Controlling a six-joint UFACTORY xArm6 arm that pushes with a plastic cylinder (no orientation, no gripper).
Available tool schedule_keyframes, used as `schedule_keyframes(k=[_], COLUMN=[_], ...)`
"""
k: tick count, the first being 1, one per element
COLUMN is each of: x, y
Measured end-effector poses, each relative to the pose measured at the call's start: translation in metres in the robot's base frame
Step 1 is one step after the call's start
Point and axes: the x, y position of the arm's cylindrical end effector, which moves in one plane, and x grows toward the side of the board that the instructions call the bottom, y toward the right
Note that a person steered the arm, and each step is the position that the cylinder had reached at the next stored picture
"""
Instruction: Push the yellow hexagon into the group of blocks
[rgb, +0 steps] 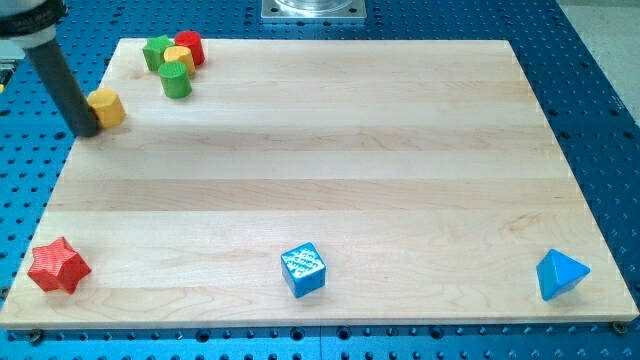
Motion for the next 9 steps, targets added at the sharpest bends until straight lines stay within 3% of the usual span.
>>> schedule_keyframes(k=[1, 2, 5, 7, 8, 9], x=[-0.024, -0.027, -0.038, 0.005, -0.042, -0.044], y=[0.054, 0.064, 0.031, 0.045, 0.066, 0.074])
